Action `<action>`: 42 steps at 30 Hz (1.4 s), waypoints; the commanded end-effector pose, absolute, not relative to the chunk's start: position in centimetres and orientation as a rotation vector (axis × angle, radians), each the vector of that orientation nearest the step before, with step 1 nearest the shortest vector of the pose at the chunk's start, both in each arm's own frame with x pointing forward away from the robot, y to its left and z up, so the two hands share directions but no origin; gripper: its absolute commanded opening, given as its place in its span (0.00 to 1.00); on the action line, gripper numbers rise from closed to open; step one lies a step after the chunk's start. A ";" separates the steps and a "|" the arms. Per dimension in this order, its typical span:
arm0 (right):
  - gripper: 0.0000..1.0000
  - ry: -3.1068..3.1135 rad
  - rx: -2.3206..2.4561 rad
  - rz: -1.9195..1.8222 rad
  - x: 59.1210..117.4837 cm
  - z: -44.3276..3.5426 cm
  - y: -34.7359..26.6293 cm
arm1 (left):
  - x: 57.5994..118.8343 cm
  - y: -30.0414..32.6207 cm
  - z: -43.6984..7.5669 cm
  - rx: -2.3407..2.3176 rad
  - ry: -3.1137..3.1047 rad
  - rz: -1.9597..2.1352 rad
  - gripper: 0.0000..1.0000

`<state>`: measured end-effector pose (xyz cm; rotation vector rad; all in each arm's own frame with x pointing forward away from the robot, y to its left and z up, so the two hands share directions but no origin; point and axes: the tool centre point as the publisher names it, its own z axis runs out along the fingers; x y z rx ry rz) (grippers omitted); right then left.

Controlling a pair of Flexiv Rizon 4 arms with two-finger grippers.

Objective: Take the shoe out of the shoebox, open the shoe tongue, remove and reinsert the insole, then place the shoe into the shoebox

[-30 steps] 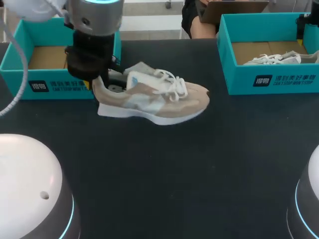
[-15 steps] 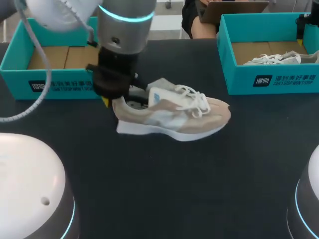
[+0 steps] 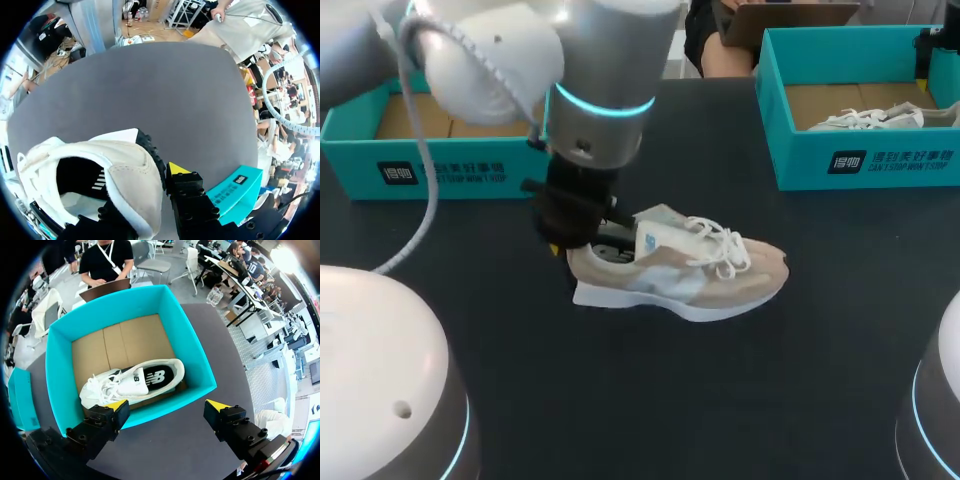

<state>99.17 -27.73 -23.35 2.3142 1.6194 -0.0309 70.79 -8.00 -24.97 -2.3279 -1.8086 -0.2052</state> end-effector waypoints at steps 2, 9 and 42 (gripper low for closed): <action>1.00 1.619 2.313 -0.030 99.1 -23.4 -27.7 | 71.3 -7.5 -29.1 -2.316 -1.839 -0.122 0.00; 1.00 1.619 2.313 -0.030 99.1 -23.4 -27.7 | 72.0 -7.1 -32.3 -2.289 -1.837 -0.167 0.00; 1.00 1.619 2.313 -0.030 99.1 -23.4 -27.7 | 72.8 -7.7 -39.1 -2.234 -1.907 -0.234 0.05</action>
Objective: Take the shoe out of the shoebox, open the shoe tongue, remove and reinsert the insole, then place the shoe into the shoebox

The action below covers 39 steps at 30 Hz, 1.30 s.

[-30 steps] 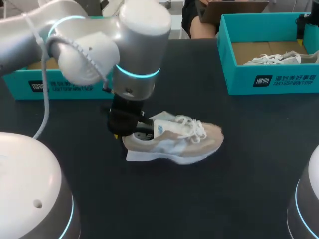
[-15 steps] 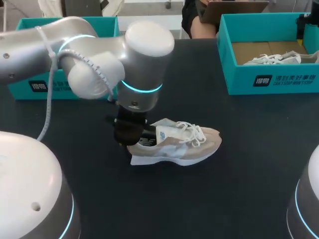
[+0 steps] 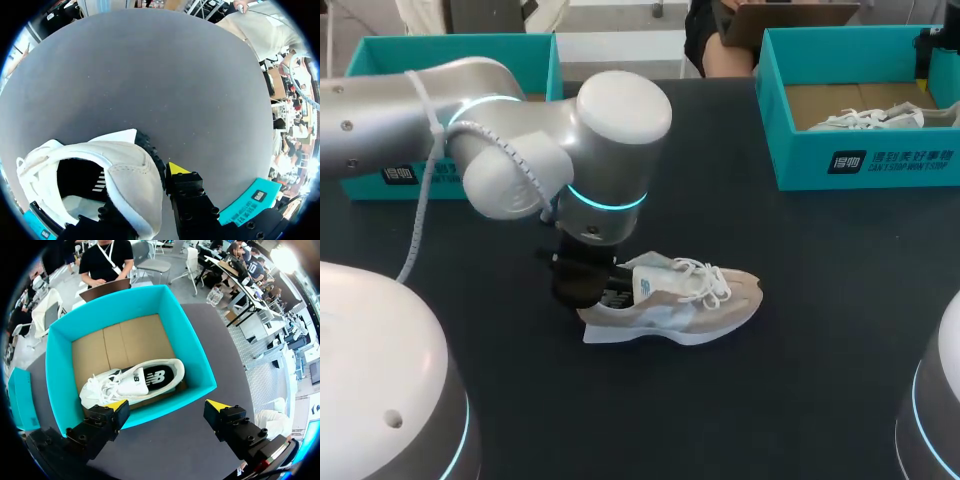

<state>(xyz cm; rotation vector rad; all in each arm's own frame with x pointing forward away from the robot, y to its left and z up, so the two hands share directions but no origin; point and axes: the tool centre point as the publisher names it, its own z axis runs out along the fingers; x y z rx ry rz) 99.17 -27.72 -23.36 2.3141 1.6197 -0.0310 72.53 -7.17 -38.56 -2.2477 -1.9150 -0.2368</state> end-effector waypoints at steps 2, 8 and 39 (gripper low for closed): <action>1.00 1.619 2.313 -0.030 99.1 -23.4 -27.7 | 72.8 -7.6 -39.1 -2.229 -1.908 -0.229 0.42; 1.00 1.619 2.313 -0.030 99.1 -23.4 -27.7 | 72.9 -7.6 -37.7 -2.262 -1.930 -0.137 0.99; 1.00 1.619 2.313 -0.030 99.1 -23.4 -27.7 | 70.9 -2.6 -27.3 -1.769 -2.592 0.607 1.00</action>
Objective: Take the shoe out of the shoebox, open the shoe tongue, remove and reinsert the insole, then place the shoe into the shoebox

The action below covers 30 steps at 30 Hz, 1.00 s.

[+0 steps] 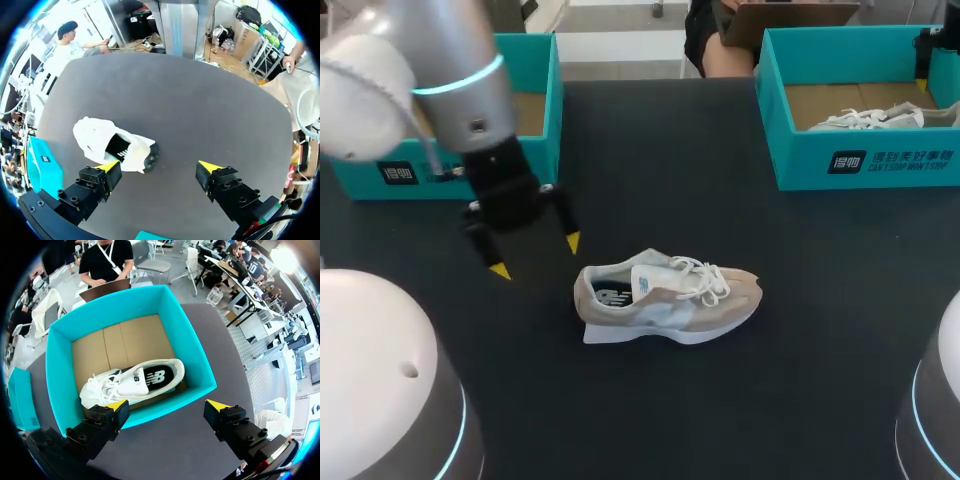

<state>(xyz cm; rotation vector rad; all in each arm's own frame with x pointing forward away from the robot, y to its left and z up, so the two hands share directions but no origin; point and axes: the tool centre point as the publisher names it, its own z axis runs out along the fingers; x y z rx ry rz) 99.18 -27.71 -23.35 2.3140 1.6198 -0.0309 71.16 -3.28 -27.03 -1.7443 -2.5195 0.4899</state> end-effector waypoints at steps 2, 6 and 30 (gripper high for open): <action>1.00 1.619 2.313 -0.030 99.1 -23.4 -27.7 | 70.9 -2.6 -27.3 -1.769 -2.592 0.607 1.00; 1.00 1.619 2.313 -0.030 99.1 -23.4 -27.7 | 70.9 -2.6 -27.3 -1.769 -2.592 0.607 1.00; 1.00 1.619 2.313 -0.030 99.1 -23.4 -27.7 | 71.7 1.9 -25.9 -0.276 -2.686 1.272 1.00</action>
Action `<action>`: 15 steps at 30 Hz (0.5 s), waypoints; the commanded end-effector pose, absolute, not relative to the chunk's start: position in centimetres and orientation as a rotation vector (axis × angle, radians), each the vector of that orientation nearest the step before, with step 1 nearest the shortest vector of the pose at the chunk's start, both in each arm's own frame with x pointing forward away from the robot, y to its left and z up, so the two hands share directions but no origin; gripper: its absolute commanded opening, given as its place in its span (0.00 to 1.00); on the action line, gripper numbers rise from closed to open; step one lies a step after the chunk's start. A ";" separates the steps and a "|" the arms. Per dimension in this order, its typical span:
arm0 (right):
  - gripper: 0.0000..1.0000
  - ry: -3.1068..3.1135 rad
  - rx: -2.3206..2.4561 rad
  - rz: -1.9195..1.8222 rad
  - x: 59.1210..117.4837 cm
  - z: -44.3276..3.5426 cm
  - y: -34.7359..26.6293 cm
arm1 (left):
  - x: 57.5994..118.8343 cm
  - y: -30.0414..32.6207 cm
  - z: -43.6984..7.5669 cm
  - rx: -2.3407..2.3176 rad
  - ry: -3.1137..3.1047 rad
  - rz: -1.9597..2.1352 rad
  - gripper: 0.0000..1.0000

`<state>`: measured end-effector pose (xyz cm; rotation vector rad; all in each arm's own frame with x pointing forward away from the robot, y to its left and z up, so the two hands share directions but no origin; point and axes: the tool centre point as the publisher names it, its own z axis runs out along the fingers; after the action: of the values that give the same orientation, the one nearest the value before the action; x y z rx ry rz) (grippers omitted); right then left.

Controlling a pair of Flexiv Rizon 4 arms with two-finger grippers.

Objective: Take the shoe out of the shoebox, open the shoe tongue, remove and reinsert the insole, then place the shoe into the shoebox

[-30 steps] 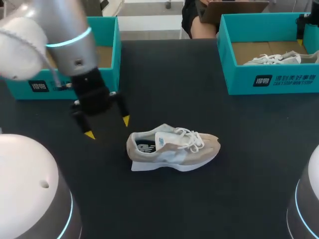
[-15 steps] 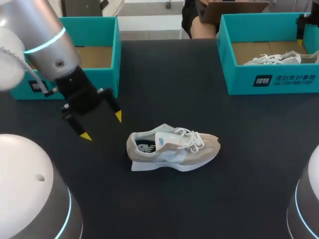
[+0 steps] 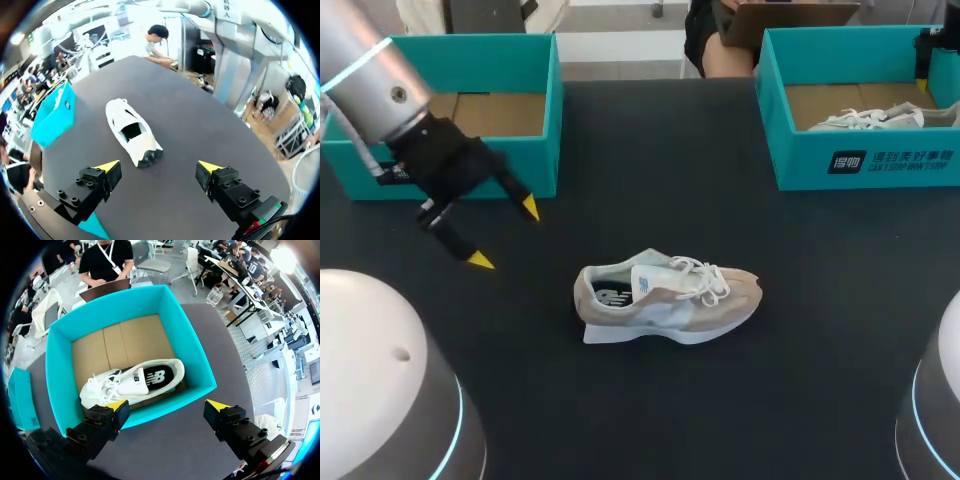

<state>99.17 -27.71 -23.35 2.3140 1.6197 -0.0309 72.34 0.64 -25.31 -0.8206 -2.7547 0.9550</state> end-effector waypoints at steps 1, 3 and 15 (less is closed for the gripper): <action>1.00 1.619 2.313 -0.030 99.1 -23.4 -27.7 | 71.6 2.1 -26.0 -0.221 -2.673 1.301 1.00; 1.00 1.619 2.313 -0.030 99.1 -23.4 -27.7 | 71.3 2.6 -26.0 -0.132 -2.644 1.359 1.00; 1.00 1.619 2.313 -0.030 99.1 -23.4 -27.7 | 69.8 3.0 -27.0 -0.186 -2.555 1.483 1.00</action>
<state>99.17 -27.72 -23.36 2.3141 1.6197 -0.0310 70.19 2.66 -26.19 -0.2346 -2.6112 1.3323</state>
